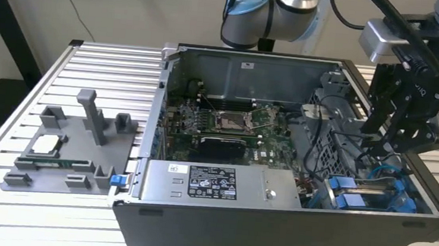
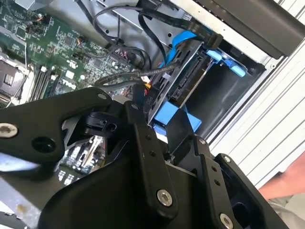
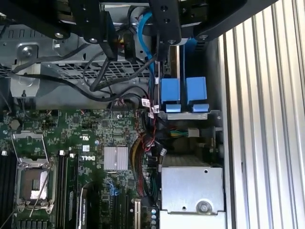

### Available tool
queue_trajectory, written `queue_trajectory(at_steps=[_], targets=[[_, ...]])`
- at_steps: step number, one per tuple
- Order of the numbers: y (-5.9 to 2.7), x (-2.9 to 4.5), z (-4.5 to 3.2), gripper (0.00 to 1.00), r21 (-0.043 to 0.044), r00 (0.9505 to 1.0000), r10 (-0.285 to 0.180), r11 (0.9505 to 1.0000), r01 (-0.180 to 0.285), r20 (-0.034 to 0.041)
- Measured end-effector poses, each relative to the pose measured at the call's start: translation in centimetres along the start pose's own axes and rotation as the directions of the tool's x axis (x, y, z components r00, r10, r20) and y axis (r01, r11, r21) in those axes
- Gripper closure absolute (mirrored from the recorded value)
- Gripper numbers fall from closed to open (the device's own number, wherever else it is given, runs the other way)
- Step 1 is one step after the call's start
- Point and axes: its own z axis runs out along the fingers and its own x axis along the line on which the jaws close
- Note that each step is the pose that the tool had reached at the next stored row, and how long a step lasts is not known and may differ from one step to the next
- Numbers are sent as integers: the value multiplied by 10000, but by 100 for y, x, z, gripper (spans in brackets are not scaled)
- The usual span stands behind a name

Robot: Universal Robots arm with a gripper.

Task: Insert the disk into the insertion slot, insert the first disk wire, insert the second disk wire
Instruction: 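Insert the first disk wire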

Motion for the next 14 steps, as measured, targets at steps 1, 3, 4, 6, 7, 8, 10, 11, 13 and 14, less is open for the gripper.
queue_trajectory(at_steps=[1, 3, 4, 6, 7, 8, 10, 11, 13, 14], targets=[[0, 0, 1, 0, 3, 10000, 0, 10000, 0, 4], [1, 2, 11, 100, 13, 10000, 2, 10000, -2, 46], [1, 2, 14, 100, 18, 10000, 2, 10000, -2, 89], [1, 2, 21, 100, 24, 9999, 6, 10000, -6, 170], [1, 2, 22, 100, 25, 9998, 7, 10000, -8, 197], [1, 2, 23, 100, 26, 9998, 8, 10000, -8, 220], [1, 2, 24, 100, 27, 9997, 9, 10000, -10, 241], [1, 2, 24, 100, 26, 9997, 9, 10000, -10, 242], [1, 3, 24, 100, 27, 9997, 9, 10000, -10, 242], [1, 3, 24, 100, 26, 9997, 9, 10000, -9, 242]])
